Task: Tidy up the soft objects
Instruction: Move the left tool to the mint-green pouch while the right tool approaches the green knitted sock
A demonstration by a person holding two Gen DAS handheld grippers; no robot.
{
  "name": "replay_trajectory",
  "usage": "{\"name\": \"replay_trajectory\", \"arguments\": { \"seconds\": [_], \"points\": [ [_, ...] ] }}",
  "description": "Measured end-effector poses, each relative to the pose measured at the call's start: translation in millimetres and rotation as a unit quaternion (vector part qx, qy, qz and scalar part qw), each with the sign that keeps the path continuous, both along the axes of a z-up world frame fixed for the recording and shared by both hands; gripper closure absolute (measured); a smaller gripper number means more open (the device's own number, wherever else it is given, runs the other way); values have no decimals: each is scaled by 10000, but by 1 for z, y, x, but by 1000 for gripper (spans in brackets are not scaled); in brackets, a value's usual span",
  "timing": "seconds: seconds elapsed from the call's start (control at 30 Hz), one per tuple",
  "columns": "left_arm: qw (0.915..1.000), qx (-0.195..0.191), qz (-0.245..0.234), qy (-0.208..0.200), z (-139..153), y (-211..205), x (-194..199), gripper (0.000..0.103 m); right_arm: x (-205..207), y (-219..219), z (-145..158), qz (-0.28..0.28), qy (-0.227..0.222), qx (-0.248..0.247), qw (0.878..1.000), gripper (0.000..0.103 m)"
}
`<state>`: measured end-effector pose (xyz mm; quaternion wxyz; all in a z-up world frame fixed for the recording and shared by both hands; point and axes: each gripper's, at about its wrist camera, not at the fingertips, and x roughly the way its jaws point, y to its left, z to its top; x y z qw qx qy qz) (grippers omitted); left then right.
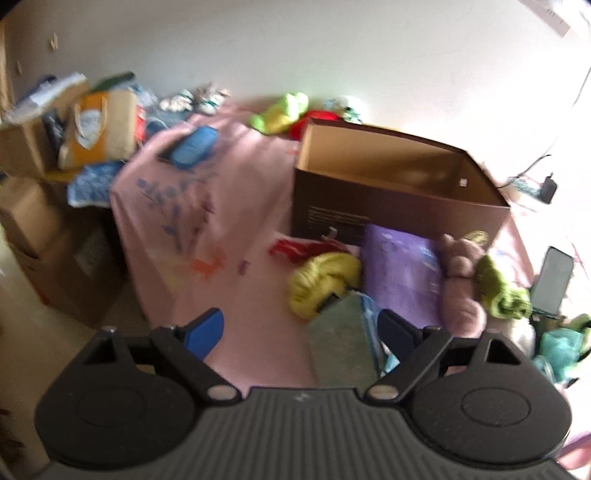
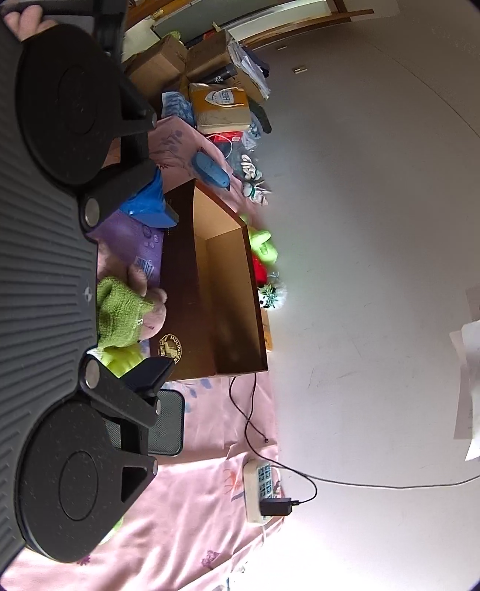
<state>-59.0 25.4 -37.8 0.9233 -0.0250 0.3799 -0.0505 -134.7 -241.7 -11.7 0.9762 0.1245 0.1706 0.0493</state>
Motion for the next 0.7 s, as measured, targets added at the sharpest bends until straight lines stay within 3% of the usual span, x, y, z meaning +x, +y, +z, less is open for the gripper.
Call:
{"name": "replay_trajectory", "arguments": {
  "seconds": [0.2,0.33,0.43,0.57,0.67,0.7],
  "points": [
    [9980,-214,-557,219,-38,-24,-12,13,18,11,-22,188,362,60,9991,48],
    [9981,227,-512,240,-62,-50,-7,13,21,12,-32,310,477,159,9983,50],
    [9985,317,-376,225,-74,-47,-6,14,20,14,-37,293,392,-96,9988,52],
    [9993,92,-312,166,-74,-32,-7,14,21,9,-50,457,535,-121,9975,55],
    [9987,351,-378,-36,-72,-38,-6,14,22,8,-58,427,597,-167,9972,58],
    [9982,430,-400,-93,-71,-41,-5,20,22,8,-60,428,600,-199,9971,59]
  ]
}}
